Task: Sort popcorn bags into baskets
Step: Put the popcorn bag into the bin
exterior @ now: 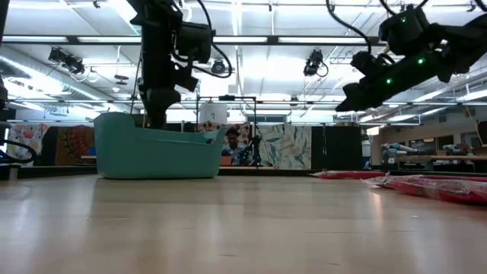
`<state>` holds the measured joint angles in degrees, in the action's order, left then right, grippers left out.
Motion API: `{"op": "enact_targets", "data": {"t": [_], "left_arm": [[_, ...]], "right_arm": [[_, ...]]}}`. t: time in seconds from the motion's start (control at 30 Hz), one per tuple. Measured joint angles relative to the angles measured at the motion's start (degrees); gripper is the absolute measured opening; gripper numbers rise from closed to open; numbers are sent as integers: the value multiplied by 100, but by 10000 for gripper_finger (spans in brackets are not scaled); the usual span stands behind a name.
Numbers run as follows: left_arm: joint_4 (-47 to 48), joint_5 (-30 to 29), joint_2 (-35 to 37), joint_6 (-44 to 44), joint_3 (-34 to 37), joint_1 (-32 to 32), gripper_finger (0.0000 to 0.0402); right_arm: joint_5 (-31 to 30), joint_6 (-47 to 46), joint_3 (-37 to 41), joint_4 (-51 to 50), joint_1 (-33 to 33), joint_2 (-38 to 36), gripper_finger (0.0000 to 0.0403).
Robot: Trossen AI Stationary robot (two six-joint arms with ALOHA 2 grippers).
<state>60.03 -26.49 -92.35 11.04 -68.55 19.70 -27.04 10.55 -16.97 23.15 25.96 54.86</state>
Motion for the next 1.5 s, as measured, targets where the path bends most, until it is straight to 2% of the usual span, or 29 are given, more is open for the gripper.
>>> {"op": "enact_targets", "data": {"t": [0.2, 0.4, 0.5, 0.77, 1.0, 1.23, 1.43, 1.5], "left_arm": [[-299, 185, 394, -232, 0, 140, 161], [-1090, 1084, 797, -275, 0, 138, 162], [-1453, 1410, 873, -253, -2, 48, 162], [-1501, 1439, 873, -131, 0, -236, 162], [-1496, 1437, 875, -1, 0, -464, 162], [-1531, 1434, 874, 111, 0, -620, 162], [-1760, 1433, 875, 141, 0, -697, 162], [-1836, 1434, 875, 136, 0, -726, 162]], "right_arm": [[373, -330, -128, -198, 403, 466, 9], [877, -703, -364, -220, 940, 1223, 9], [897, -960, -528, -247, 1206, 1724, 9], [874, -1631, -1031, -387, 1804, 2919, 9], [982, -1772, -1282, -456, 2148, 3676, 9], [1804, -1745, -1713, -1156, 2043, 3888, 9], [2956, -1483, -1829, -1363, 1435, 3898, 9], [3010, -1352, -1930, -1685, 1180, 3892, 9]]}}
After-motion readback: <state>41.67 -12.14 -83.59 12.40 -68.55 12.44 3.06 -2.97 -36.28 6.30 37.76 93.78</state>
